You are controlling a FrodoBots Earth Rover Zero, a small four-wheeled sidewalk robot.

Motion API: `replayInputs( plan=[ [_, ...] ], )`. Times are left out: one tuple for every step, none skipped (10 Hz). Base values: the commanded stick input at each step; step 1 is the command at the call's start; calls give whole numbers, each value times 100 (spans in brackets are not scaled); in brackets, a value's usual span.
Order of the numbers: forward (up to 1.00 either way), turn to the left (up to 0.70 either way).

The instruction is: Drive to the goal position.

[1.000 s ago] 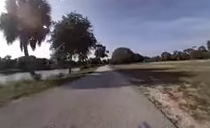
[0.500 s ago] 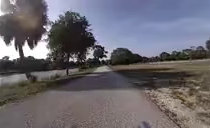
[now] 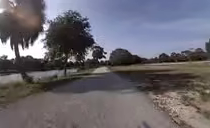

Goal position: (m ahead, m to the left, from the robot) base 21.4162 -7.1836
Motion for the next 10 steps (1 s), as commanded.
replayInputs(
  plan=[
    [70, 2],
    [70, 2],
    [70, 0],
    [70, 2],
    [70, 2],
    [70, 1],
    [70, 0],
    [70, 2],
    [70, 2],
    [70, 2]
  ],
)
